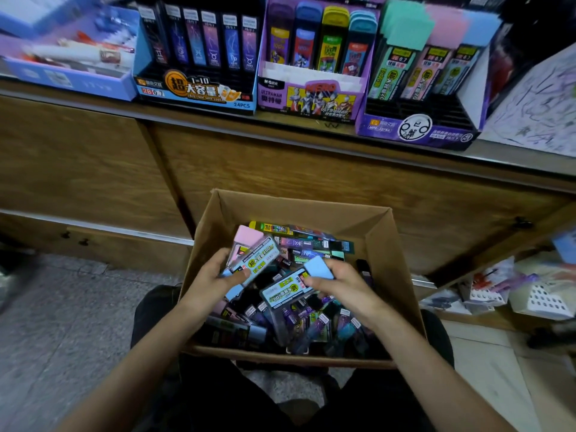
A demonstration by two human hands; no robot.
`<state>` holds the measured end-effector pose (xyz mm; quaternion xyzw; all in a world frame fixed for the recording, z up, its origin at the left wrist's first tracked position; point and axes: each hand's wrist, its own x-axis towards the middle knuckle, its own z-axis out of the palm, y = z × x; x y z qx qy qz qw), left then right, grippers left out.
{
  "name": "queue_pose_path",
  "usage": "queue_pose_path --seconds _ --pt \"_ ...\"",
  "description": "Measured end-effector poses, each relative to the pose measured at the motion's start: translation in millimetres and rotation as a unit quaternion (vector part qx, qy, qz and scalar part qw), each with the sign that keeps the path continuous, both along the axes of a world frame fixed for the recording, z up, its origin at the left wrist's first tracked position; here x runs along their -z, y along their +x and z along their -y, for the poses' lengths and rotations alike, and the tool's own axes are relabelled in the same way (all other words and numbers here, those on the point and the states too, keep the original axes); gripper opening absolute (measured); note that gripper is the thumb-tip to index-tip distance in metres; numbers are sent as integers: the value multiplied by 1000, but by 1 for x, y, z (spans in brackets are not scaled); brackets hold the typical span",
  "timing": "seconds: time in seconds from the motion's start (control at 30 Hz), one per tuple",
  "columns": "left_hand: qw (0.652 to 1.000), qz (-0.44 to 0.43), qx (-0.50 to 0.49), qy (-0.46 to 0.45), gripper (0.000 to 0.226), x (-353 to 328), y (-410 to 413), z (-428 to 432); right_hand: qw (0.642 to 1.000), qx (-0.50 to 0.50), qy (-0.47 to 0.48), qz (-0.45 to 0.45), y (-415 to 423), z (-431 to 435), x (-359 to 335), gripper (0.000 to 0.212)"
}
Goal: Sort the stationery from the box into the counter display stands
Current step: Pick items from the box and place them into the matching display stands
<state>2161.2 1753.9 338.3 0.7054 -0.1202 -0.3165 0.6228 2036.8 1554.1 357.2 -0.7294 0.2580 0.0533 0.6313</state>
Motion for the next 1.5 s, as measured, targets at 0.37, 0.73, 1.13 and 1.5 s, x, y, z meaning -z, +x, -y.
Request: queue_pose_path --seconds 0.37,0.73,1.13,1.5 --pt "984 -147 4 -106 31 -29 -17 34 987 114 51 102 9 9 -40 15" --pt "988 41 55 -140 29 -98 6 67 949 202 -27 243 18 73 -162 12" --pt "989 96 40 -102 38 -153 32 87 876 201 -309 311 35 187 -257 17" --pt "990 87 48 -95 36 -163 41 108 872 110 -447 168 58 230 -258 16"
